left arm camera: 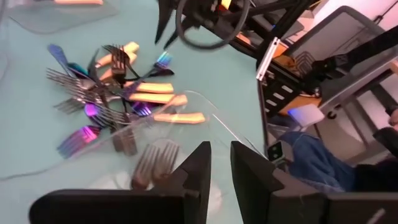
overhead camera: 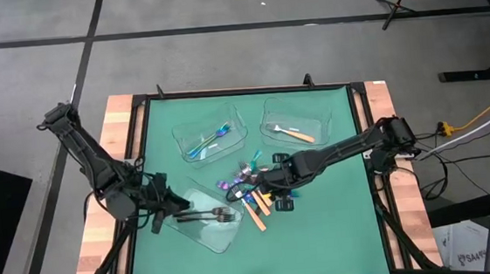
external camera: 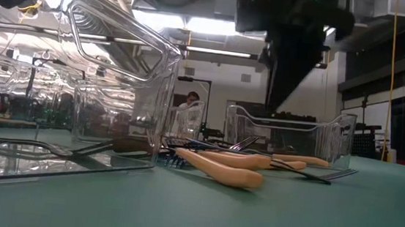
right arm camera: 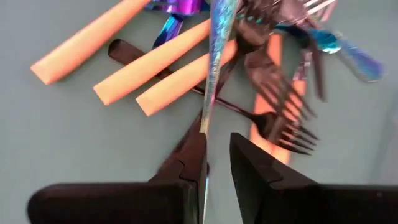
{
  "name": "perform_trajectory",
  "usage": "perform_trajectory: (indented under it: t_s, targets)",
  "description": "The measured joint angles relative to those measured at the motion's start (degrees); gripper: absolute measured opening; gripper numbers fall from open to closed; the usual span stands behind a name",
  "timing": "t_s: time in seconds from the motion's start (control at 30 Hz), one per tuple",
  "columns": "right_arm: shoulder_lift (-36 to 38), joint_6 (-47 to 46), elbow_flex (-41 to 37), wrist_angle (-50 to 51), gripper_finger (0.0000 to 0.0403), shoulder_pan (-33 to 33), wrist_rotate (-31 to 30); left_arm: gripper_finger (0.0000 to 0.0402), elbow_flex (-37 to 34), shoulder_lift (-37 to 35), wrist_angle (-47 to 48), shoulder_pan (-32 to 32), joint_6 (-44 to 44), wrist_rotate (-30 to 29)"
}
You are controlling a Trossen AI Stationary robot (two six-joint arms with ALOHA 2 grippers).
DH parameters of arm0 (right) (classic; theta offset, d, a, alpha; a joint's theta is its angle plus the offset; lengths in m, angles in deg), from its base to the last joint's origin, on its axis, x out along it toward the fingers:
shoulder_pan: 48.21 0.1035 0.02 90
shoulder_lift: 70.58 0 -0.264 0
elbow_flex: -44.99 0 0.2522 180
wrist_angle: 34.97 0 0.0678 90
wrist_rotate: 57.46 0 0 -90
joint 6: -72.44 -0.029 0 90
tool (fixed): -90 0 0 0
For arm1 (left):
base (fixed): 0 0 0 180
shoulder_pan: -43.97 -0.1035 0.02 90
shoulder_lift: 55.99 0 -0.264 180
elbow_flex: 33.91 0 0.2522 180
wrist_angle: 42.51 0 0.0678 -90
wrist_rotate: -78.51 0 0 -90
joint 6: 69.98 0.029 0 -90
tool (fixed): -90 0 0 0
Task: Sort silverware by color (type)
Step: Put the blue fork into the top left transparent bin
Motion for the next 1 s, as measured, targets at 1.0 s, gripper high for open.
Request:
perform_trajectory:
  t_s: [1.0]
  targets:
    - [-0.07,-1.1,-14.2,-16.56,0.006,-2.64,6.83,0.0055,0.0,0.0,0.71,-3.25,0.85,0.2]
